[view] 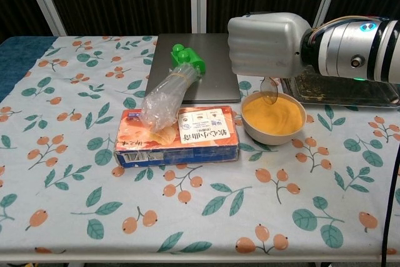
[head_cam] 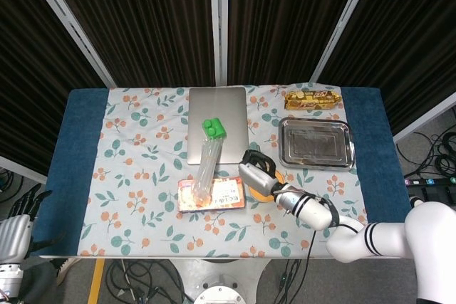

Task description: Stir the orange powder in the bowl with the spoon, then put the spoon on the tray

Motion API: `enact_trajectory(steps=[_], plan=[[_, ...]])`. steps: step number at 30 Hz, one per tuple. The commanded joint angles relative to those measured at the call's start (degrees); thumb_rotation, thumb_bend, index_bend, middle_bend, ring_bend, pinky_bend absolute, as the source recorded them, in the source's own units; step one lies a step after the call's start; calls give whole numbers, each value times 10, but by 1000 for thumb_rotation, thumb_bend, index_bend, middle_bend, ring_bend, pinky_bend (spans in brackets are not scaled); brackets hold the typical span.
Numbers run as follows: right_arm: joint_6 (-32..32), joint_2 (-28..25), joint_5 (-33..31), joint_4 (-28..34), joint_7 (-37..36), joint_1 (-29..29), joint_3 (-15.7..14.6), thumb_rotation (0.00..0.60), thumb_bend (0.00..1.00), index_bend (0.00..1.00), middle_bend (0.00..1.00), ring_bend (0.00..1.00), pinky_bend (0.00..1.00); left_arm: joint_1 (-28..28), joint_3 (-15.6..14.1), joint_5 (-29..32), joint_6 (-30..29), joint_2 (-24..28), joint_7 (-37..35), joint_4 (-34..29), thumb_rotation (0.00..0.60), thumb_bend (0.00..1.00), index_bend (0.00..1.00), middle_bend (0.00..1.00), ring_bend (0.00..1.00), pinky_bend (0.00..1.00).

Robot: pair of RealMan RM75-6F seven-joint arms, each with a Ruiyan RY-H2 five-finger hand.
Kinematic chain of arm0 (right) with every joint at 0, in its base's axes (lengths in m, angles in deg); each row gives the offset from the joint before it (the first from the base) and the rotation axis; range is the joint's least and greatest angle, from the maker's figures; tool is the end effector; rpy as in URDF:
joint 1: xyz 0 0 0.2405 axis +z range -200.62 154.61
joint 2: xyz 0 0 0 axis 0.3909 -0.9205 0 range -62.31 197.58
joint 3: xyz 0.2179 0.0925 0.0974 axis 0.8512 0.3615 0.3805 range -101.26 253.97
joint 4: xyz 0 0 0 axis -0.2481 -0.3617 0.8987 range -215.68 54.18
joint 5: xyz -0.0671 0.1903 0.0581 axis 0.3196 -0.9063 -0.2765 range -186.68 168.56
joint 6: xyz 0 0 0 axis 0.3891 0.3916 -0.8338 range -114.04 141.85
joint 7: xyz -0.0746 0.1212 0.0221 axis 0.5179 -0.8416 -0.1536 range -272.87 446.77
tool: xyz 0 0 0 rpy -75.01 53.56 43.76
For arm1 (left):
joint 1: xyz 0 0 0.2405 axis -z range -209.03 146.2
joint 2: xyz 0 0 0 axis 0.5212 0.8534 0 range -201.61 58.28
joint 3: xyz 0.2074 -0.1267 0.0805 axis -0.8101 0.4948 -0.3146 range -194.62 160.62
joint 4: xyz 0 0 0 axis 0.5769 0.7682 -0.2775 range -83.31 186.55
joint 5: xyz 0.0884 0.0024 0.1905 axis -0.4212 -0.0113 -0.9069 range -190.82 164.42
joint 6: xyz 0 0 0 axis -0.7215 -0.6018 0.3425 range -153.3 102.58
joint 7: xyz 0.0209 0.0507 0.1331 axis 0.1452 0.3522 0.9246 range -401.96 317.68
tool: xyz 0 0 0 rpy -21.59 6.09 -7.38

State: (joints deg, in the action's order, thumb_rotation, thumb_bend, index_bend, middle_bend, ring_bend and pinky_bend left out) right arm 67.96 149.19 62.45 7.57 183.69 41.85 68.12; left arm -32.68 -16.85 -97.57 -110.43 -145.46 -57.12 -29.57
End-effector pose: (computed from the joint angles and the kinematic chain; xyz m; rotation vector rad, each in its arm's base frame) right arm -0.0848 -0.3394 -0.0180 1.9718 1.1098 0.1255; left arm -0.3555 0.1354 0.1167 -1.2126 -1.1809 -0.9578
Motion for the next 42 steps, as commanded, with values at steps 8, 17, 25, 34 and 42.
enact_trajectory(steps=[8, 17, 25, 34, 42], plan=[[2, 13, -45, 10, 94, 3, 13, 600, 517, 999, 991, 889, 723, 1, 1, 1, 1, -1, -2, 3, 600, 124, 204, 120, 77, 117], [56, 48, -112, 21, 149, -15, 24, 600, 517, 1000, 986, 882, 714, -2, -1, 3, 3, -2, -5, 6, 600, 124, 204, 120, 77, 117], [109, 63, -141, 36, 158, -41, 19, 600, 502, 1000, 986, 925, 792, 0, 1, -1, 2, -1, -3, 3, 600, 125, 204, 120, 77, 117], [121, 47, -153, 39, 32, -75, 37, 600, 504, 1000, 986, 930, 807, 1, 1, -3, -1, 5, 6, -7, 600, 124, 204, 120, 77, 117], [117, 27, -178, 26, -146, -108, 88, 600, 508, 1000, 986, 930, 808, 5, 3, -7, -3, 15, 27, -28, 600, 124, 204, 120, 77, 117]])
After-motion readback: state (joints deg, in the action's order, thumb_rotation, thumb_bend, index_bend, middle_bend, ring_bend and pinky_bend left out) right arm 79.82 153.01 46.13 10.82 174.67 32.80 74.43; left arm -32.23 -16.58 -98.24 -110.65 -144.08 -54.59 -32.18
